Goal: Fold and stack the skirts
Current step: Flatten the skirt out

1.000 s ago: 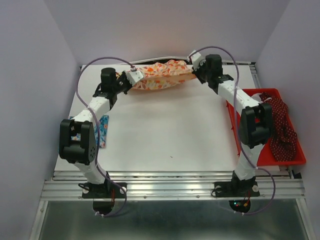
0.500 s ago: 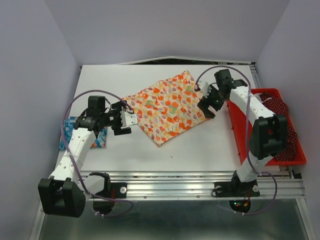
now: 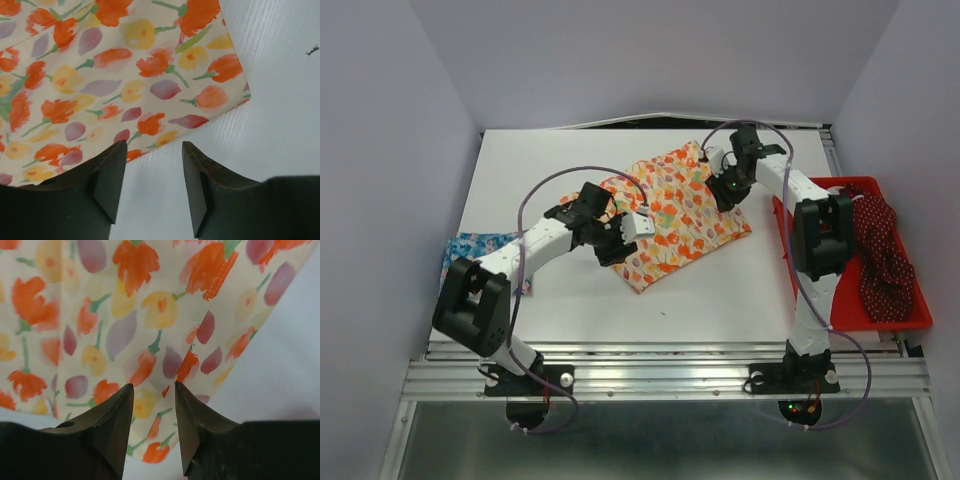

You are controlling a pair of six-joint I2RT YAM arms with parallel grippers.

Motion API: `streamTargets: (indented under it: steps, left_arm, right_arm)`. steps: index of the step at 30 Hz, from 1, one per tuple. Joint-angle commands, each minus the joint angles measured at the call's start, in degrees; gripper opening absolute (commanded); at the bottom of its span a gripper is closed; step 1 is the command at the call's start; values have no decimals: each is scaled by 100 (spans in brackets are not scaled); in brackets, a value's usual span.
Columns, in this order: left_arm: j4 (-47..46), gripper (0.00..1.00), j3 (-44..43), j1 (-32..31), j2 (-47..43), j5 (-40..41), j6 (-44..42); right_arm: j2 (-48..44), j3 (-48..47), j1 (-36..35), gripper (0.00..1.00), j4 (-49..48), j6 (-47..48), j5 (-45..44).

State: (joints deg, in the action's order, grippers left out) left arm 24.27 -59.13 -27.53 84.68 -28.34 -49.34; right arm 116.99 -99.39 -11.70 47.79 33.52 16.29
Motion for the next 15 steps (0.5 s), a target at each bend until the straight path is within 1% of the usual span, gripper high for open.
streamTargets:
  steps: [1,5,7,9,10,11,13,15]
  left_arm:
    - [-300,55,-432,-340,653,758,759]
    - [-379,52,-441,-446,1330,1181,540]
    - [-309,47,-406,-446,1593,1382,383]
    - [-213,46,-354,-429,1726,1506,285]
    - [-117,44,-266,-368,1805,1602,154]
    - [-90,44,-222,-272,1823,1612,109]
    - [-19,43,-265,193,1893,1603,74]
    - [130,42,-528,632,2129,1542,82]
  right_arm:
    - [578,-466,45,43,-156,-583,-592]
    - [799,-380,45,41,-261,-601,-803]
    - [729,172,45,41,-410,-505,-978]
    - [624,351,45,39,-463,-478,-962]
    - [475,707,45,38,-481,-443,-866]
    - [387,902,45,38,-472,-443,-830]
    - [202,1535,45,38,-455,-443,-716]
    - [-148,1983,-42,35,-411,-512,-445]
